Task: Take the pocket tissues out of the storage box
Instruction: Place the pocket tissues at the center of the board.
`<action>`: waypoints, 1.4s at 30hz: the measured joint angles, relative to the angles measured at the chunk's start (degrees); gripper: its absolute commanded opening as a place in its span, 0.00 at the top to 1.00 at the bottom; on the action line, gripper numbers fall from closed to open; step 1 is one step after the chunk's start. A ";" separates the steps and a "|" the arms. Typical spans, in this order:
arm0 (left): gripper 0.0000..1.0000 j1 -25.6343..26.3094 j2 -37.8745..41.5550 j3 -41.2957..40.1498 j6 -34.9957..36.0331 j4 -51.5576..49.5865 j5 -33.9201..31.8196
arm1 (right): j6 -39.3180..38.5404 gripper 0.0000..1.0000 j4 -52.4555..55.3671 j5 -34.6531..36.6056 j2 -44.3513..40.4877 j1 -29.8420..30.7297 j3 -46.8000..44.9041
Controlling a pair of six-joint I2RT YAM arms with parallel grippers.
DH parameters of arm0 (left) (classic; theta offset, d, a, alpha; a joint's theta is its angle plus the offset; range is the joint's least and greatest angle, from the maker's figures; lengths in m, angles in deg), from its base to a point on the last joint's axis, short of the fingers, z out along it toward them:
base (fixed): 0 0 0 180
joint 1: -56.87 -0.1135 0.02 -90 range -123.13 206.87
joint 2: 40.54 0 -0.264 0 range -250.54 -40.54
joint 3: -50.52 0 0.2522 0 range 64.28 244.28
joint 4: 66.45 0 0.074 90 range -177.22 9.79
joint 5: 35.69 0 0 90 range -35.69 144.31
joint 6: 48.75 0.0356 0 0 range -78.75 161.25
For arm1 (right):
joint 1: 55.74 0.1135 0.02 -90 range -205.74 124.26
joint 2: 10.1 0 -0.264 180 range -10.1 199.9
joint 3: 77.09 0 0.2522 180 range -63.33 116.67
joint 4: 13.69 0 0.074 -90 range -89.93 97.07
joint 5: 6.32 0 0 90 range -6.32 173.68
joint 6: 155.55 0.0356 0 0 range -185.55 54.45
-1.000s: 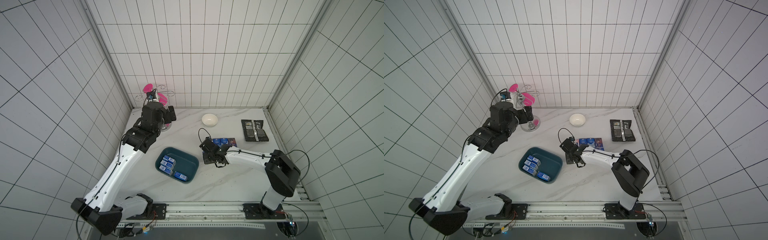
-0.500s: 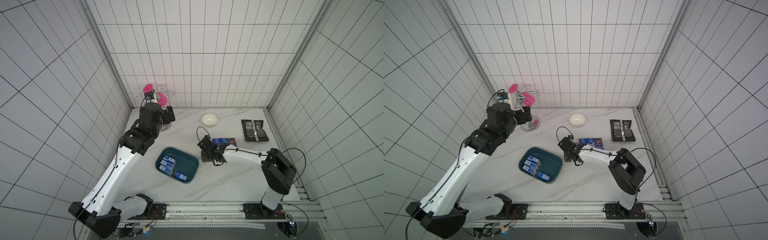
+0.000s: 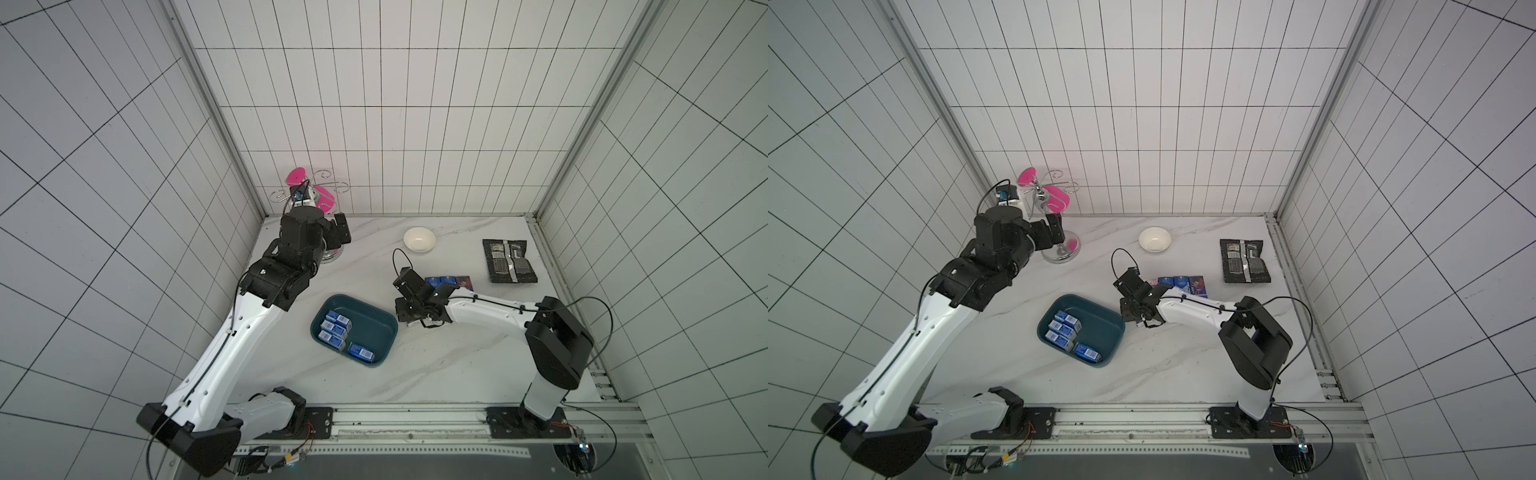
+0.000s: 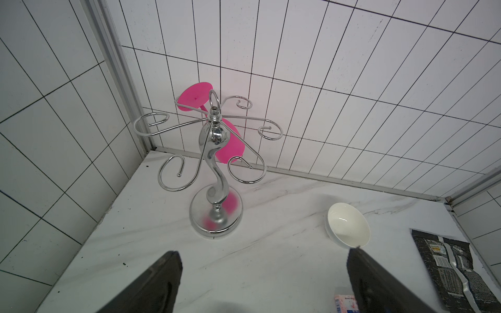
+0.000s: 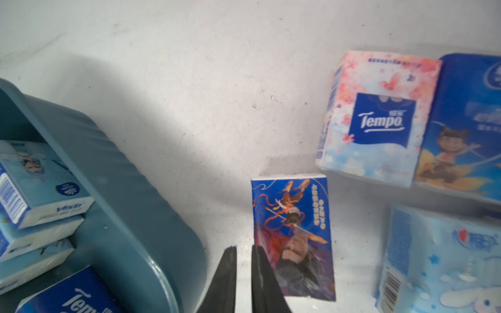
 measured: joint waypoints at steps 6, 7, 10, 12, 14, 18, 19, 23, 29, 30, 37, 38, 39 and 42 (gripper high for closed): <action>0.02 0.26 -0.13 0.09 0.02 -0.63 -0.33 | -0.74 0.94 -1.27 -2.60 3.37 -0.11 3.15; 0.02 0.31 -0.20 0.17 0.02 -0.74 -0.35 | -0.87 0.94 -1.33 -2.86 3.87 -0.37 3.37; 0.02 0.35 -0.42 0.59 0.02 -0.87 -0.37 | -1.14 0.94 -2.03 -3.98 5.51 -0.85 3.45; 0.02 0.35 -0.63 1.01 0.07 -0.92 -0.48 | -1.20 0.94 -2.12 -4.68 6.58 -1.60 3.45; 0.02 0.35 -0.72 1.09 0.09 -0.92 -0.61 | -1.22 0.94 -2.12 -5.25 7.34 -2.25 3.45; 0.02 0.35 -1.05 1.09 0.24 -0.92 -0.76 | -1.18 0.94 -2.27 -5.68 7.63 -2.99 3.45; 0.02 0.37 -1.14 1.09 0.26 -0.94 -0.79 | -1.16 0.94 -2.51 -5.70 7.63 -3.10 3.43; 0.02 0.37 -1.25 1.09 0.26 -0.92 -0.79 | -0.94 0.94 -3.32 -5.70 7.61 -3.78 2.71; 0.02 0.55 -1.38 1.09 0.24 -0.92 -0.81 | -0.92 0.94 -3.78 -5.68 7.39 -5.20 0.72; 0.02 0.63 -1.42 1.09 0.26 -0.92 -0.81 | -0.92 0.94 -3.76 -5.66 7.13 -5.33 0.42; 0.02 0.74 -1.75 1.09 0.24 -0.92 -0.81 | -0.92 0.93 -3.78 -5.22 4.48 -6.12 -0.35; 0.02 0.74 -1.75 1.09 0.24 -0.90 -0.81 | -0.92 0.93 -3.78 -5.20 4.33 -6.12 -0.37; 0.02 0.81 -1.77 1.09 0.24 -0.90 -0.81 | -0.92 0.93 -3.78 -5.18 4.26 -6.12 -0.39; 0.02 1.05 -1.79 1.09 0.24 -0.90 -0.83 | -0.92 0.93 -3.76 -4.94 4.26 -6.25 -0.42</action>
